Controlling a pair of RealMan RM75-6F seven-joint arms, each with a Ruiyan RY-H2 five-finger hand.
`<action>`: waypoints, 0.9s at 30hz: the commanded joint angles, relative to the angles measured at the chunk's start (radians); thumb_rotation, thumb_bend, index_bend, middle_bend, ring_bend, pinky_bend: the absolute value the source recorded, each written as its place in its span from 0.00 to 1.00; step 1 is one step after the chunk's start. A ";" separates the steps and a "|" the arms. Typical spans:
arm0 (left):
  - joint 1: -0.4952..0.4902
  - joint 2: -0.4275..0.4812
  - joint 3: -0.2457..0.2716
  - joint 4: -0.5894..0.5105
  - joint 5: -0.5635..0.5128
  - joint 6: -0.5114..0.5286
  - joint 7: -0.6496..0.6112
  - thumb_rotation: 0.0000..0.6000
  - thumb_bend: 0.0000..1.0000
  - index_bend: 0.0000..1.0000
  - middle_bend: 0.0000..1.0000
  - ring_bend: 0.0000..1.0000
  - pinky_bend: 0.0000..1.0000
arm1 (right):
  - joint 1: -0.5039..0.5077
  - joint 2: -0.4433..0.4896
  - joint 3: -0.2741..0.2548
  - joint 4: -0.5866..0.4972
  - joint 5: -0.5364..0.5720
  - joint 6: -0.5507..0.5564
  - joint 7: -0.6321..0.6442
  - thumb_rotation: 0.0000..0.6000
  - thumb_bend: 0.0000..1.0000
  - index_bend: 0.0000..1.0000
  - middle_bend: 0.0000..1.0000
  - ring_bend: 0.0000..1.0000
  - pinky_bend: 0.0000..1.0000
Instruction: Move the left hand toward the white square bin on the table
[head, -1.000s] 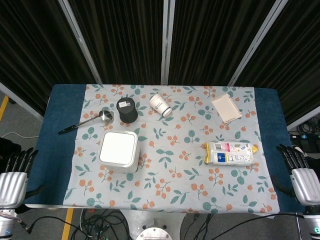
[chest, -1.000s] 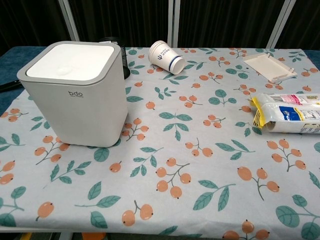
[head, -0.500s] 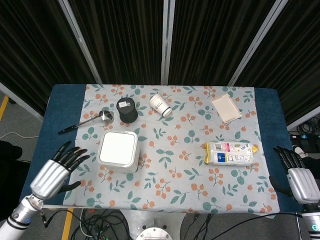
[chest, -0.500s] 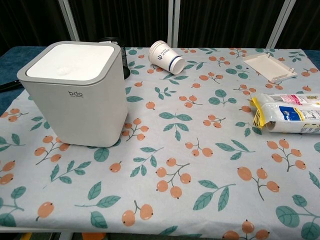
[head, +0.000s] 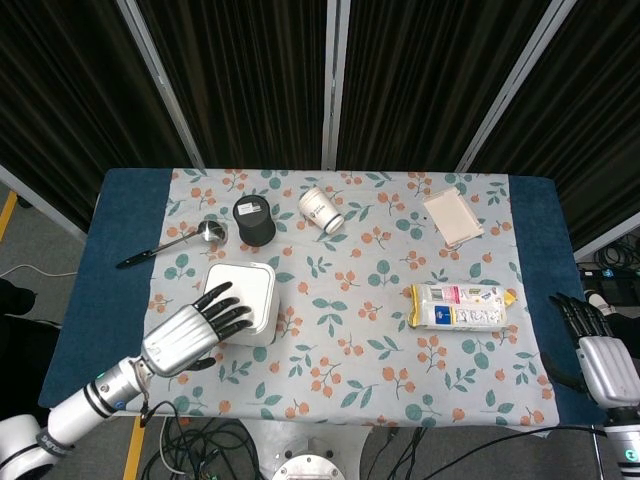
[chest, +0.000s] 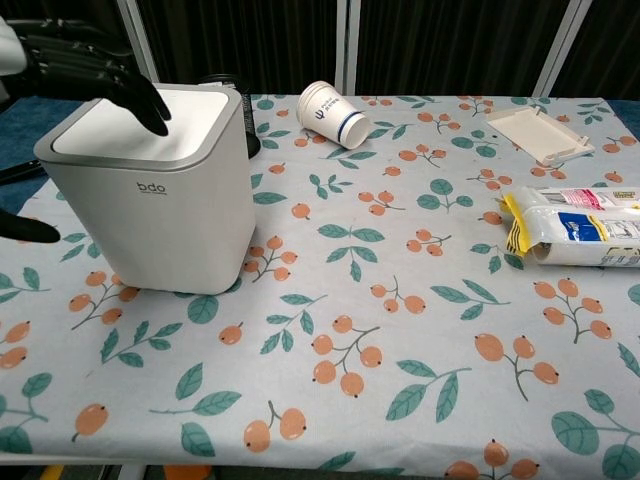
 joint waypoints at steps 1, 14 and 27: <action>-0.027 -0.020 -0.008 0.009 -0.037 -0.041 0.033 1.00 0.00 0.27 0.19 0.17 0.12 | 0.000 -0.001 0.000 0.001 0.000 -0.001 0.001 1.00 0.30 0.02 0.03 0.00 0.00; -0.030 -0.025 0.022 -0.011 -0.116 -0.049 0.056 1.00 0.00 0.28 0.24 0.21 0.13 | -0.004 -0.001 -0.002 0.004 -0.002 0.006 0.004 1.00 0.29 0.02 0.03 0.00 0.00; 0.146 0.039 -0.016 0.015 -0.189 0.340 -0.072 1.00 0.00 0.25 0.22 0.21 0.12 | -0.010 0.001 0.002 0.010 -0.006 0.023 0.015 1.00 0.30 0.02 0.03 0.00 0.00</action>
